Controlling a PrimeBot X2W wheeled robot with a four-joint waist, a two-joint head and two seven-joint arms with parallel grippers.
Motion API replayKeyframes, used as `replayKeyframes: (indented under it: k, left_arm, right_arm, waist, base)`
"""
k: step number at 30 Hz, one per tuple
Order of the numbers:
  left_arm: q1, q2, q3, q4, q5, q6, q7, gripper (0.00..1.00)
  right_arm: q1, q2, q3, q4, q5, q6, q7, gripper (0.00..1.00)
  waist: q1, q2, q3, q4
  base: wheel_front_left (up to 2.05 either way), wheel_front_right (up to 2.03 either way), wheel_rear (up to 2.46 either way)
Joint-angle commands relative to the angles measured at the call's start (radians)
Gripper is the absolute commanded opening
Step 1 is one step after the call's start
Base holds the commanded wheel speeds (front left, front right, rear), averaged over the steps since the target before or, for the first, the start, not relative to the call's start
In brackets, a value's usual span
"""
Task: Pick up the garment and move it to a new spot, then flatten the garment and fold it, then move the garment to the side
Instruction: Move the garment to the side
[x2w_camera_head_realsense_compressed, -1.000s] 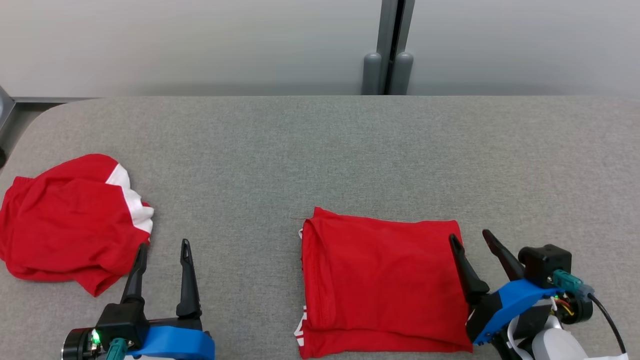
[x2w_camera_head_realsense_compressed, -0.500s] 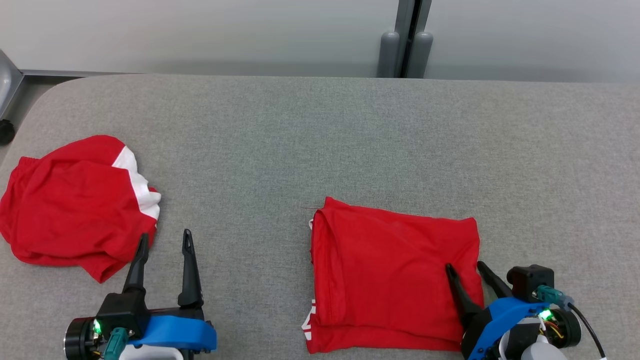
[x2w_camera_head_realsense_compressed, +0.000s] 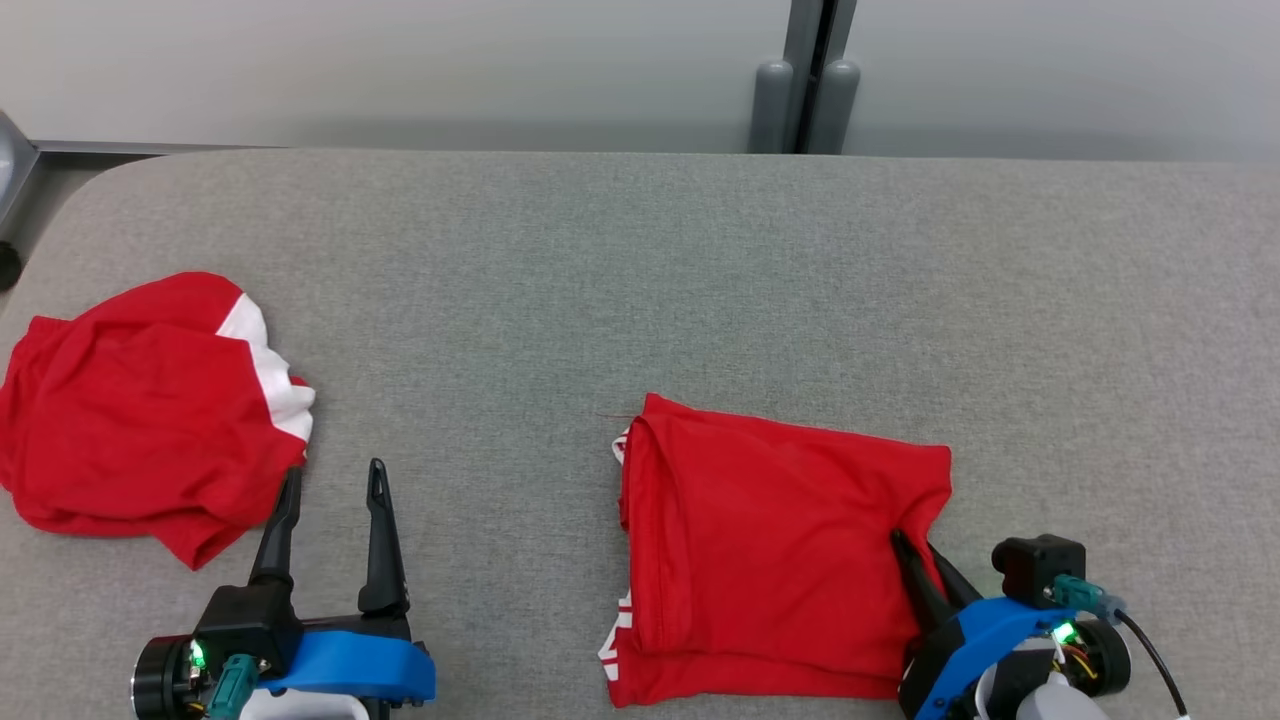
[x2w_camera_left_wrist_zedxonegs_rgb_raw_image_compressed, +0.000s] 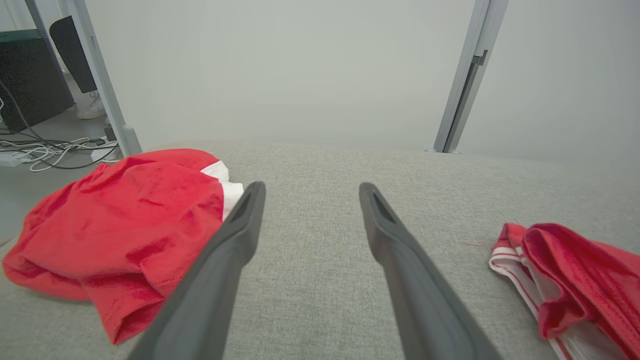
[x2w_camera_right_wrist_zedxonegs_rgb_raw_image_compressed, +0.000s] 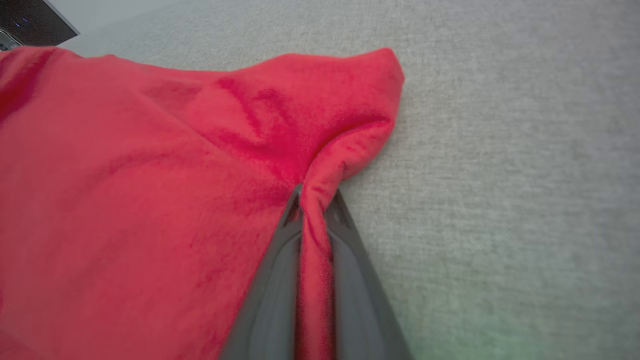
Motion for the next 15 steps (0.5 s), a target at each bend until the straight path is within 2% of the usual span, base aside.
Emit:
replayKeyframes:
  k: [1, 8, 15]
  left_arm:
    - [-0.006, -0.002, -0.002, -0.004, -0.004, -0.003, -0.005, 1.0]
    - [-0.031, -0.003, -0.007, -0.012, -0.008, -0.005, -0.005, 1.0]
    - [-0.072, 0.001, -0.01, -0.021, 0.005, -0.011, -0.005, 1.0]
  right_arm:
    - [-0.009, -0.001, 0.001, 0.016, 0.002, -0.001, 0.002, 0.0]
    - [-0.06, -0.068, -0.034, -0.004, 0.007, -0.001, -0.023, 0.0]
    - [-0.106, -0.123, -0.075, -0.028, 0.03, -0.001, -0.035, 0.0]
  waist:
    - [0.0001, 0.0001, 0.002, -0.003]
    - [0.0001, 0.0001, 0.034, -0.054]
    - [0.0001, 0.0001, 0.093, -0.157]
  base:
    - [0.0, 0.0, 0.0]
    - [0.0, 0.0, 0.0]
    - [0.0, 0.0, 0.0]
